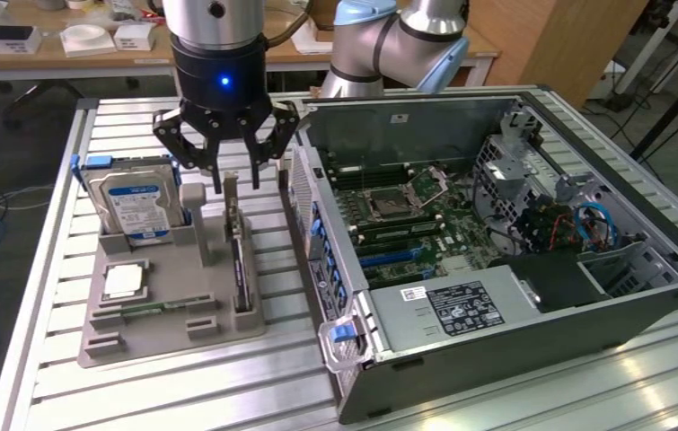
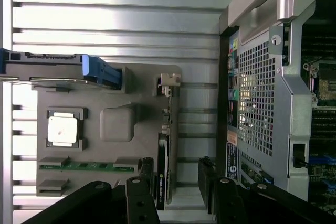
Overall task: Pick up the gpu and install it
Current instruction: 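Pick up the gpu and move the gpu toward the slot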
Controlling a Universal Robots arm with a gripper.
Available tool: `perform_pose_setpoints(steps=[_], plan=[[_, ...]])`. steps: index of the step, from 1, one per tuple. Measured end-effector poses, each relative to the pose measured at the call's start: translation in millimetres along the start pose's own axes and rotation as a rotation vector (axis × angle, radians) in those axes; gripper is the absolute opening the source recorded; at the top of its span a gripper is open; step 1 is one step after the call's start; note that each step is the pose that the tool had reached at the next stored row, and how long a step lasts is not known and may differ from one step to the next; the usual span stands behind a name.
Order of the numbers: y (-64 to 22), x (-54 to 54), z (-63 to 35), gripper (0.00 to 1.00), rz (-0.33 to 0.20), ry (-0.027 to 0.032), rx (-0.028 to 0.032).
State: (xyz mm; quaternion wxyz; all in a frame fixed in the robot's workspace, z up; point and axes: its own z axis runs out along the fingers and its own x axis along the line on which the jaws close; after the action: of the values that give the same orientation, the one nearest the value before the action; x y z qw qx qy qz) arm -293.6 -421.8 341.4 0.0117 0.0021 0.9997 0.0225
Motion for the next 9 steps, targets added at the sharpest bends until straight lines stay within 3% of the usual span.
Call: perform_pose_setpoints(steps=[9], plan=[[-2.1, 0.4, 12.3, 0.47, 0.000, -0.0001, 0.0000]])
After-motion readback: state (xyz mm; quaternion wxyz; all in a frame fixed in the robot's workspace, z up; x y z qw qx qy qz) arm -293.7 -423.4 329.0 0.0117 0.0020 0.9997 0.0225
